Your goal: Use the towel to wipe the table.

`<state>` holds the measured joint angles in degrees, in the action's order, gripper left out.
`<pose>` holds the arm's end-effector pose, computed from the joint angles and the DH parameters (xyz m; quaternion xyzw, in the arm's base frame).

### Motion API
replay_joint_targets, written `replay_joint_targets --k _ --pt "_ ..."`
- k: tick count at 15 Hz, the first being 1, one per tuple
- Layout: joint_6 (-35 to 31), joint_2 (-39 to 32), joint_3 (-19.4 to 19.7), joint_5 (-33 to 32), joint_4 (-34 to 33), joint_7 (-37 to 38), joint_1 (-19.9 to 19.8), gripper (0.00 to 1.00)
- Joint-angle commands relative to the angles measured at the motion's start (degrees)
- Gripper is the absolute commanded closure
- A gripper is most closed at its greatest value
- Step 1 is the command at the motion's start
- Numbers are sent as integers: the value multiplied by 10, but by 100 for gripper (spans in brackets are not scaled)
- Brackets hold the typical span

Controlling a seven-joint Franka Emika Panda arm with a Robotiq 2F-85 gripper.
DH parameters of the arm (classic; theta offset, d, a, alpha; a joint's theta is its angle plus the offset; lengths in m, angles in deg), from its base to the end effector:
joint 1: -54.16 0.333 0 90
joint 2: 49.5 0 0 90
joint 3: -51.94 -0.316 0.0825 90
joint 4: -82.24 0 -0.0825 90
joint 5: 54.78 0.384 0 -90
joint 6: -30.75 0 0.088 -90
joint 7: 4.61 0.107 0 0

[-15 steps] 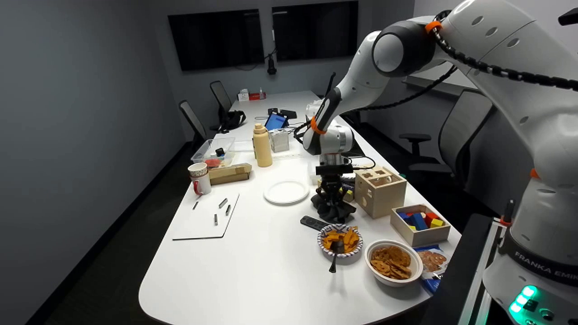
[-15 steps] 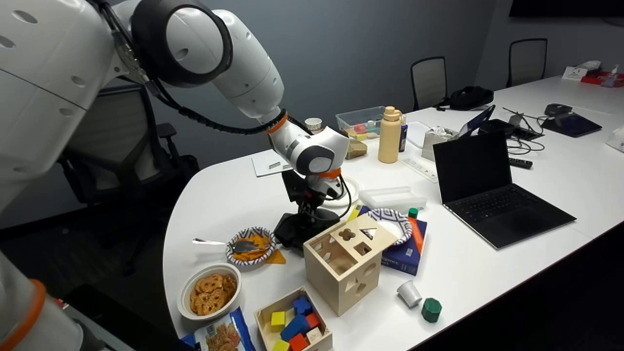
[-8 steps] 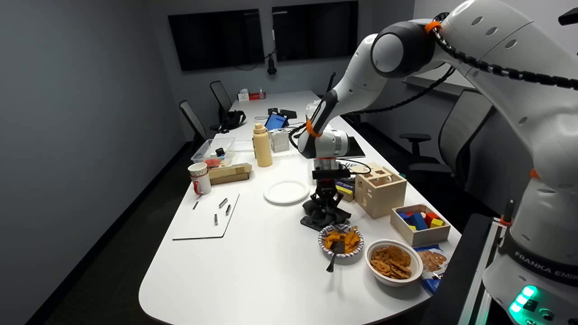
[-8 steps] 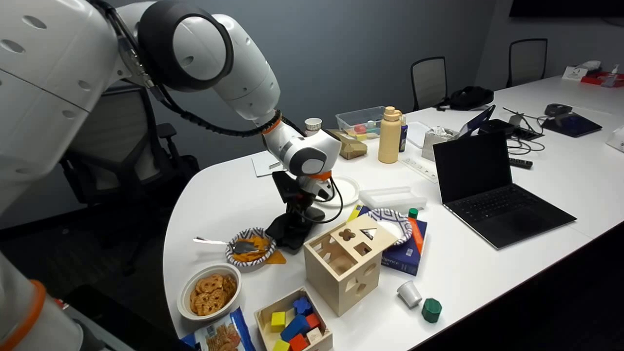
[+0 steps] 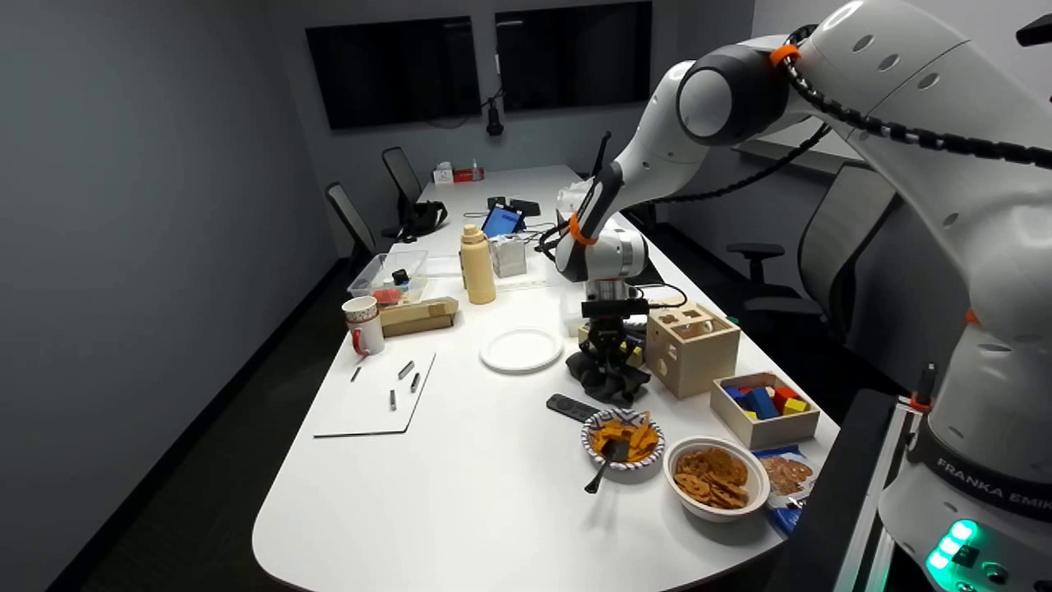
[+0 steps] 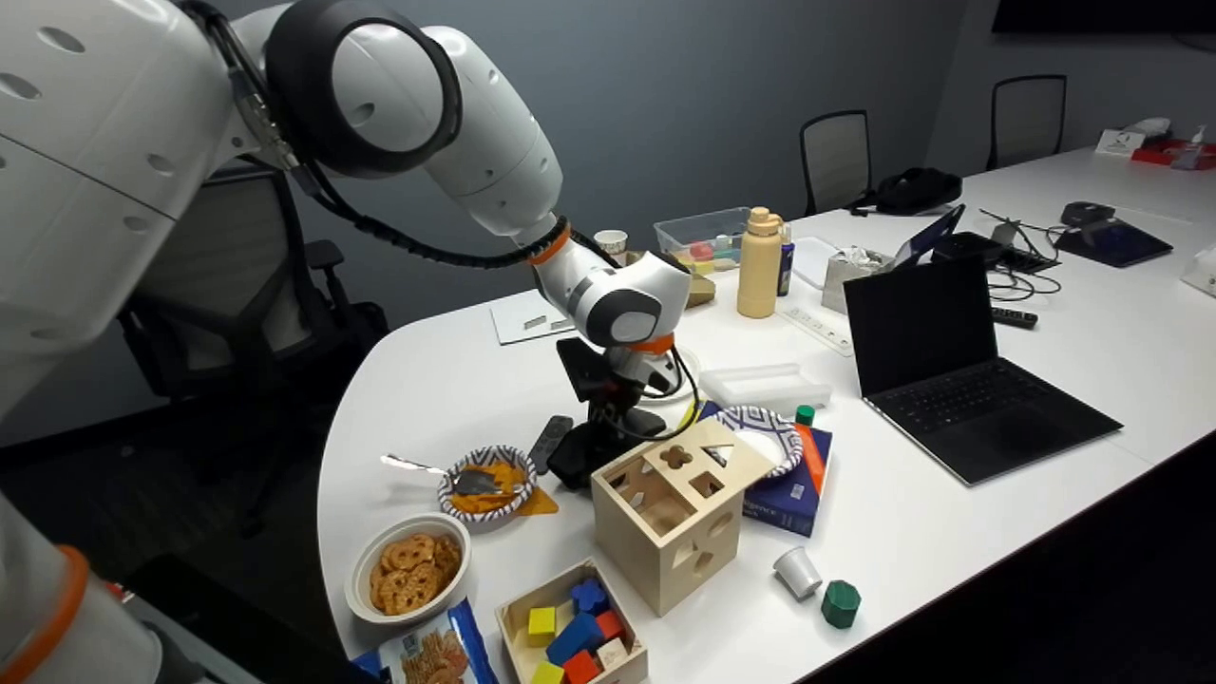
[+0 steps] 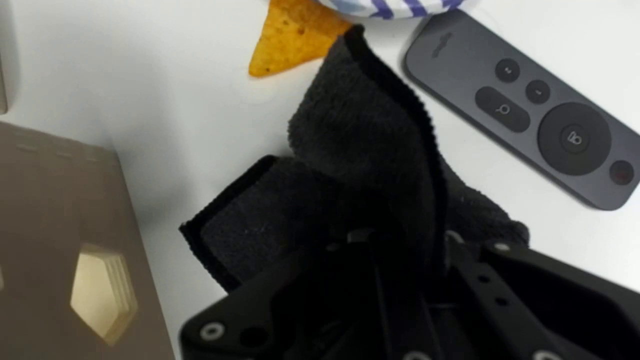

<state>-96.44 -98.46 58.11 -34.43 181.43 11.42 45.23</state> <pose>0.5936 -0.1477 0.0670 -0.9067 0.3767 0.1743 0.0752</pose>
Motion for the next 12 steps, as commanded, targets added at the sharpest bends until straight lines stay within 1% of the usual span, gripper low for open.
replay_joint_targets --k 1,6,12 --pt "2 -38 -6 -20 -54 -13 -1 98" --pt "34 -77 -27 -30 -113 -42 -8 98" --pt "75 -70 -64 -19 -130 -102 -16 98"
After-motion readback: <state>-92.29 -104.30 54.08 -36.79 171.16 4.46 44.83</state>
